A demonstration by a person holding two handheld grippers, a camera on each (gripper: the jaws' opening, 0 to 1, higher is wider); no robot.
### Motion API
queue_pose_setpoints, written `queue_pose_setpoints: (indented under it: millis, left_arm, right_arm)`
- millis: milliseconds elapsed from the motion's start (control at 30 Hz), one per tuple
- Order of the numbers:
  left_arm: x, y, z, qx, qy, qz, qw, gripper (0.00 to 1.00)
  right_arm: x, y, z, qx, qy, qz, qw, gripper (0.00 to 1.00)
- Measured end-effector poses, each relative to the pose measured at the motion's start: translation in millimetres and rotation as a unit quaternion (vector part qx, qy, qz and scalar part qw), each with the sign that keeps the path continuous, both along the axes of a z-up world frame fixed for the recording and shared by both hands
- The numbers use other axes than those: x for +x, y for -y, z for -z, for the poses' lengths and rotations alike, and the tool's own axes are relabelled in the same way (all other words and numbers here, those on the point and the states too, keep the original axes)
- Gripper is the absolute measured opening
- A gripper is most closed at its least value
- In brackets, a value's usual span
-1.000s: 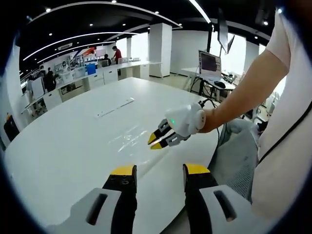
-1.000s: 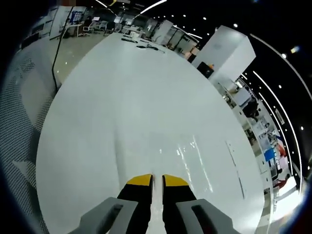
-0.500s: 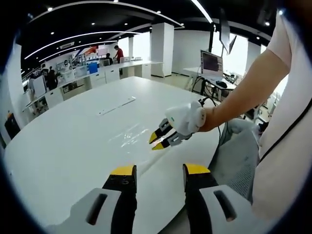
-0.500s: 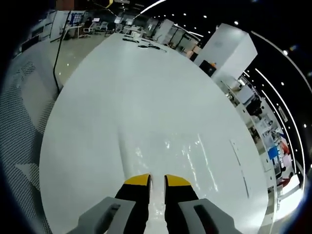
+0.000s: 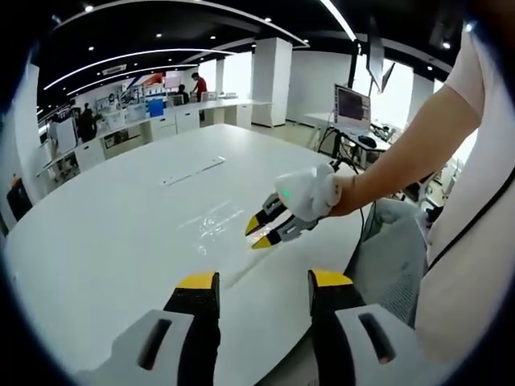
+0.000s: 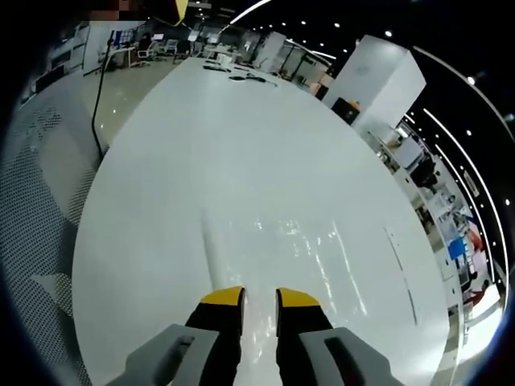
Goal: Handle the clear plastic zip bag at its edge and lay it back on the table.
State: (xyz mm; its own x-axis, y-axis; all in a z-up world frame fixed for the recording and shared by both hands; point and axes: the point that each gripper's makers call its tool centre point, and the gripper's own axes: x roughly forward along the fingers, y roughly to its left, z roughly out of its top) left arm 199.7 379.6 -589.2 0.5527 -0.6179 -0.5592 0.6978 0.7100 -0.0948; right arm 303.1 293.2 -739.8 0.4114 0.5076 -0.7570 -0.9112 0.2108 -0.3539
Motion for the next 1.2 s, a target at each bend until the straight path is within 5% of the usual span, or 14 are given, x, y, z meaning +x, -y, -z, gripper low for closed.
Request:
queue_pose_setpoints:
  millis: [433, 1200]
  left_arm:
    - [-4.1, 1, 4.1, 0.001, -0.005, -0.002, 1.0000, 0.44]
    - [-10.4, -9, 27.7, 0.006, -0.018, -0.009, 0.9998, 0.49]
  right_arm:
    - [-9, 7, -0.9, 0.008, -0.012, -0.001, 0.9999, 0.18]
    - [-24, 37, -18.8, 0.058, -0.043, 0.058, 0.9957, 0.38]
